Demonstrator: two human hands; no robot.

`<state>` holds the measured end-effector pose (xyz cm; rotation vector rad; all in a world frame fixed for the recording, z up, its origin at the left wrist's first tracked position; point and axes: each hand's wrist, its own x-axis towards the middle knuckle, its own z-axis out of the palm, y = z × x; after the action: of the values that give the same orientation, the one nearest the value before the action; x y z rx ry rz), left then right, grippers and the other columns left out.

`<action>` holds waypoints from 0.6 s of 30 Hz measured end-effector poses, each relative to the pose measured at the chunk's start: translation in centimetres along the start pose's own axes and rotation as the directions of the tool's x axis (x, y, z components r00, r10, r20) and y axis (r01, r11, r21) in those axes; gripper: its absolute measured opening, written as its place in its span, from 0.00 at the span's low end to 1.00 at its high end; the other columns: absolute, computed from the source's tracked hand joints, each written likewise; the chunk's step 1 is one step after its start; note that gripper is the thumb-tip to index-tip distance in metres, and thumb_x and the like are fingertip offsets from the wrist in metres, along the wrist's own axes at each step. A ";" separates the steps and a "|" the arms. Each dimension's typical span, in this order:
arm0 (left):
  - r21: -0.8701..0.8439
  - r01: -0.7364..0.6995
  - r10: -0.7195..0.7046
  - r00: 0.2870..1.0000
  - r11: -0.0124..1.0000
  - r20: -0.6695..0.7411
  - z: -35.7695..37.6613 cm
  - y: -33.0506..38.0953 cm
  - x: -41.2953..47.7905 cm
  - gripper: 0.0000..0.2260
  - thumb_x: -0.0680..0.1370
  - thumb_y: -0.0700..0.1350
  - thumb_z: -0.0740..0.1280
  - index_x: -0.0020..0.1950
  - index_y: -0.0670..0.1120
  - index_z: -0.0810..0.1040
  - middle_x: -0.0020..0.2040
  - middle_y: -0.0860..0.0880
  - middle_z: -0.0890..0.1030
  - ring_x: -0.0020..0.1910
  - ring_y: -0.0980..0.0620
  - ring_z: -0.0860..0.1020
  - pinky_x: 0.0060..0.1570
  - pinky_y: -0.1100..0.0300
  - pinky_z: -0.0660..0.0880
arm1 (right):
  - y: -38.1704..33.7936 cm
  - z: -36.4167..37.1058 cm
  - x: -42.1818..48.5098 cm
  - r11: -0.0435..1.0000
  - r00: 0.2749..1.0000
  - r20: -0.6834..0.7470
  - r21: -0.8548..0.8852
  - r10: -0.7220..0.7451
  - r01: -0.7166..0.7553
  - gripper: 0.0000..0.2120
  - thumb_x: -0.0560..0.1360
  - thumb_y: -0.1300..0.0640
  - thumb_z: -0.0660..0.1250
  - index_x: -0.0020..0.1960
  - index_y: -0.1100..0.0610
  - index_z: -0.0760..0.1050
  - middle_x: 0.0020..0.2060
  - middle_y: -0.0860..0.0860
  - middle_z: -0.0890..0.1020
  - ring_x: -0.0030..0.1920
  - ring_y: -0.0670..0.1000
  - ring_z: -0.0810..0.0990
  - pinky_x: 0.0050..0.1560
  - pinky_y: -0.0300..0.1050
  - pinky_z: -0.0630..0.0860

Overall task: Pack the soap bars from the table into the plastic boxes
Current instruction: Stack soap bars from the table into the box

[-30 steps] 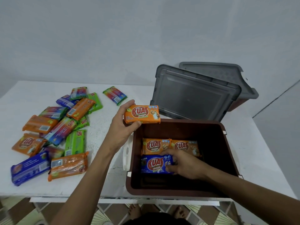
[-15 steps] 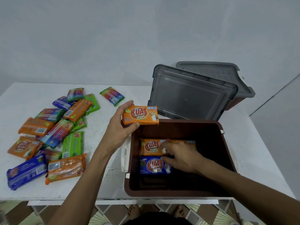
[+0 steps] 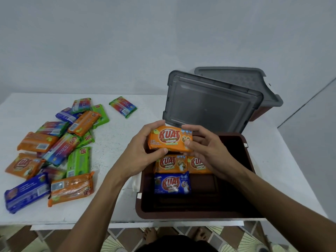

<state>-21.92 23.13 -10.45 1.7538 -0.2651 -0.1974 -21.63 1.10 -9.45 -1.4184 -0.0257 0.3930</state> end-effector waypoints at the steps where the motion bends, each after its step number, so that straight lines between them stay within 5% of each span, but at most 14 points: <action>1: 0.071 -0.020 0.019 1.000 0.997 0.020 0.0 0.0 0.0 0.28 0.73 0.46 0.73 0.70 0.57 0.67 0.65 0.54 0.72 0.62 0.56 0.74 0.53 0.63 0.78 | 0.0 -0.4 -0.2 1.000 1.000 0.001 0.017 0.013 -0.013 0.19 0.75 0.64 0.67 0.65 0.56 0.74 0.58 0.59 0.80 0.59 0.57 0.81 0.56 0.57 0.80; 5: 0.331 -0.123 0.130 0.991 0.936 0.000 -0.2 -0.5 0.0 0.24 0.73 0.55 0.69 0.69 0.54 0.70 0.63 0.59 0.72 0.62 0.62 0.72 0.54 0.73 0.70 | -0.5 -2.3 -1.9 0.995 1.000 0.011 -0.093 0.025 -0.024 0.19 0.74 0.60 0.68 0.65 0.54 0.75 0.56 0.56 0.82 0.57 0.56 0.82 0.53 0.55 0.81; 12: 0.599 -0.152 0.297 0.943 0.787 -0.152 0.5 -3.0 -0.2 0.15 0.77 0.48 0.63 0.63 0.49 0.77 0.63 0.52 0.73 0.63 0.57 0.71 0.59 0.73 0.67 | -0.8 -5.1 -5.3 0.838 0.998 0.002 -0.543 0.069 -0.057 0.18 0.76 0.60 0.67 0.64 0.45 0.75 0.56 0.44 0.79 0.54 0.39 0.81 0.47 0.35 0.80; 18: 0.702 -0.105 0.321 0.929 0.705 -0.184 0.8 -3.5 -0.5 0.13 0.79 0.45 0.62 0.61 0.47 0.79 0.64 0.49 0.73 0.65 0.51 0.70 0.64 0.65 0.64 | 1.7 -6.3 -5.9 0.654 0.973 -0.064 -0.731 0.220 -0.196 0.19 0.78 0.55 0.66 0.67 0.43 0.70 0.64 0.44 0.73 0.60 0.46 0.77 0.56 0.42 0.80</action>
<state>-22.34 23.17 -13.99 2.4356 -0.3512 0.3954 -26.01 -6.35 -10.84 -2.2400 -0.0498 0.6415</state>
